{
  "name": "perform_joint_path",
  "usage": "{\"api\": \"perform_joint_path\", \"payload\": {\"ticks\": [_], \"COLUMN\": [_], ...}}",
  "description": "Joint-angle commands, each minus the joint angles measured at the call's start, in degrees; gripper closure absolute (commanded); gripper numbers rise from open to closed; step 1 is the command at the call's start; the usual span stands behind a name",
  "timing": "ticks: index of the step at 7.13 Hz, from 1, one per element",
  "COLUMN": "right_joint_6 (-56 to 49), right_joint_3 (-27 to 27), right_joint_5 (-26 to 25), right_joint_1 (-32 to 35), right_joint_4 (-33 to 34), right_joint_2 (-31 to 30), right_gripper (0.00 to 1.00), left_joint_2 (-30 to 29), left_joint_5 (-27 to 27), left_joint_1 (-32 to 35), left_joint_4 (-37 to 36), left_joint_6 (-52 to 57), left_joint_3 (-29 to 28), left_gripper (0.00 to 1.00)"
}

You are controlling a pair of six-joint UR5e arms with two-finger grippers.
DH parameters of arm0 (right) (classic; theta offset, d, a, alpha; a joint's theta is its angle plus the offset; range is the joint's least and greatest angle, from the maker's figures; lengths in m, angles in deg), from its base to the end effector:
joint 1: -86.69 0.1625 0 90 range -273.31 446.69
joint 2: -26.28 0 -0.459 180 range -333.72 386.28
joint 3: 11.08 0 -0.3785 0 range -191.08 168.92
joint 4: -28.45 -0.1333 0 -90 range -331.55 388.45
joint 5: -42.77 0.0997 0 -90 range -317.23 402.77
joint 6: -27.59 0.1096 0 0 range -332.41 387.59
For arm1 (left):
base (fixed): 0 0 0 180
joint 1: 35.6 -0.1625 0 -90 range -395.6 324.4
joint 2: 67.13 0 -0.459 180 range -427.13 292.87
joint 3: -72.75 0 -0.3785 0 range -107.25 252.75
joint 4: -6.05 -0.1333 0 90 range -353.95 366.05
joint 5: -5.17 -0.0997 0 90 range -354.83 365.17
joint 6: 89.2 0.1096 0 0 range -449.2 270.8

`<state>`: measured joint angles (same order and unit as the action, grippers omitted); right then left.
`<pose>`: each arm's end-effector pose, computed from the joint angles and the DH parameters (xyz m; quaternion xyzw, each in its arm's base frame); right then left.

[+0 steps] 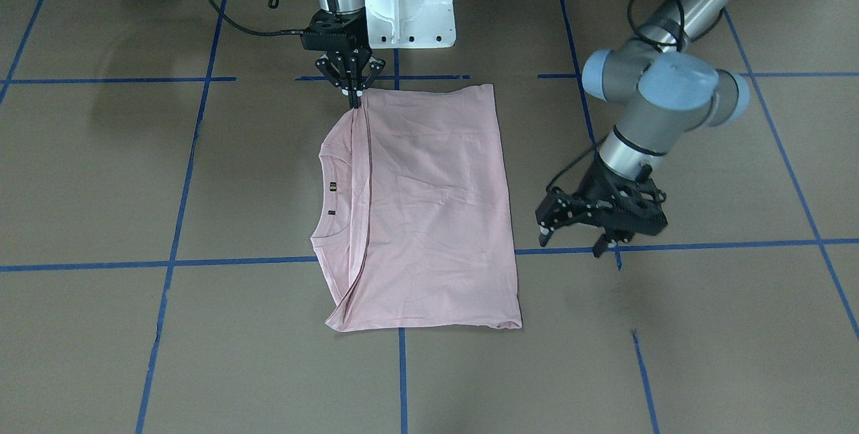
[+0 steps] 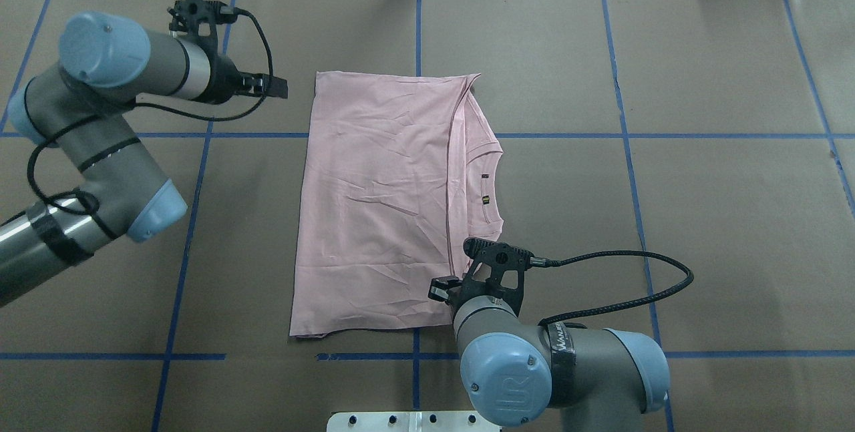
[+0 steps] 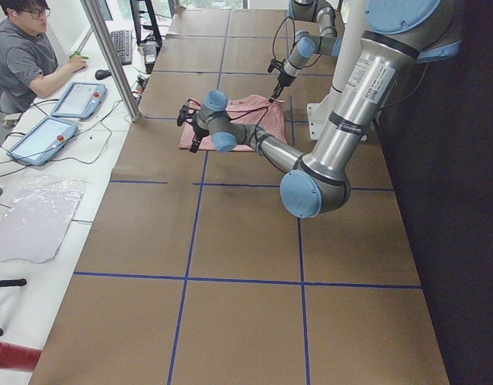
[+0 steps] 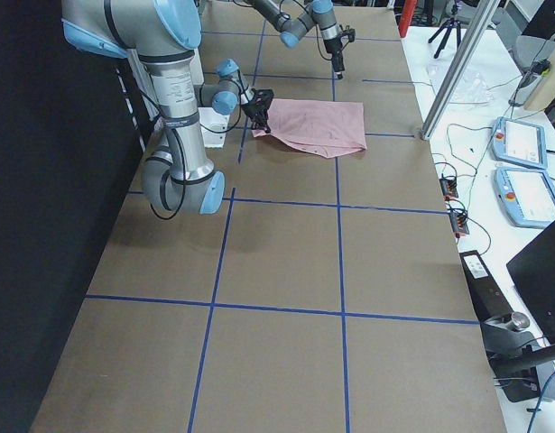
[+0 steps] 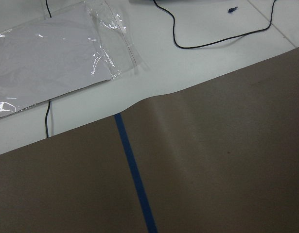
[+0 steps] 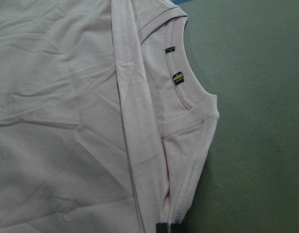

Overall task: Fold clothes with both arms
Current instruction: 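Move the left gripper to the shirt's near edge beside the right gripper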

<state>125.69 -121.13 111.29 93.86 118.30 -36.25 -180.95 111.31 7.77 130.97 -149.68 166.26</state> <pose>-0.5835 -0.2482 0.2856 0.1672 -0.3984 0.1940 0.8807 0.4100 -0.5288 0.3694 0.2074 0.4831 -0.0302 0.8501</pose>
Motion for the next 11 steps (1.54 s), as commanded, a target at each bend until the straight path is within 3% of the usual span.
{"api": "perform_joint_path", "payload": {"ticks": [1,3,4,5,9,10,11], "right_joint_6": [-0.01,-0.01,-0.01,-0.01,-0.01,-0.01,-0.01], "right_joint_3": [0.01,0.10,0.10,0.10,0.01,0.01,-0.08], "right_joint_5": [0.03,-0.06,-0.06,-0.06,-0.06,-0.06,-0.06], "right_joint_1": [0.04,0.12,0.13,0.13,0.13,0.13,0.13], "right_joint_4": [-0.03,-0.03,-0.12,-0.03,-0.12,-0.12,-0.12], "right_joint_2": [0.05,0.05,0.05,0.05,0.05,0.05,0.13], "right_gripper": [1.00,1.00,1.00,1.00,1.00,1.00,1.00], "left_joint_2": [8.67,10.54,10.72,10.72,12.57,12.57,12.57], "left_joint_5": [-4.77,-11.27,-12.87,-14.02,-15.17,-15.17,-15.17], "left_joint_1": [-11.23,-21.09,-24.26,-26.64,-31.06,-31.06,-31.15], "left_joint_4": [-8.62,-9.26,-9.52,-11.09,-11.28,-11.28,-11.28], "left_joint_6": [-11.79,-22.18,-25.00,-25.29,-25.91,-26.00,-26.00], "left_joint_3": [17.53,19.78,19.70,19.61,18.91,18.91,18.91], "left_gripper": [0.00,0.01,0.13,0.15,0.25,0.31,0.43]}}
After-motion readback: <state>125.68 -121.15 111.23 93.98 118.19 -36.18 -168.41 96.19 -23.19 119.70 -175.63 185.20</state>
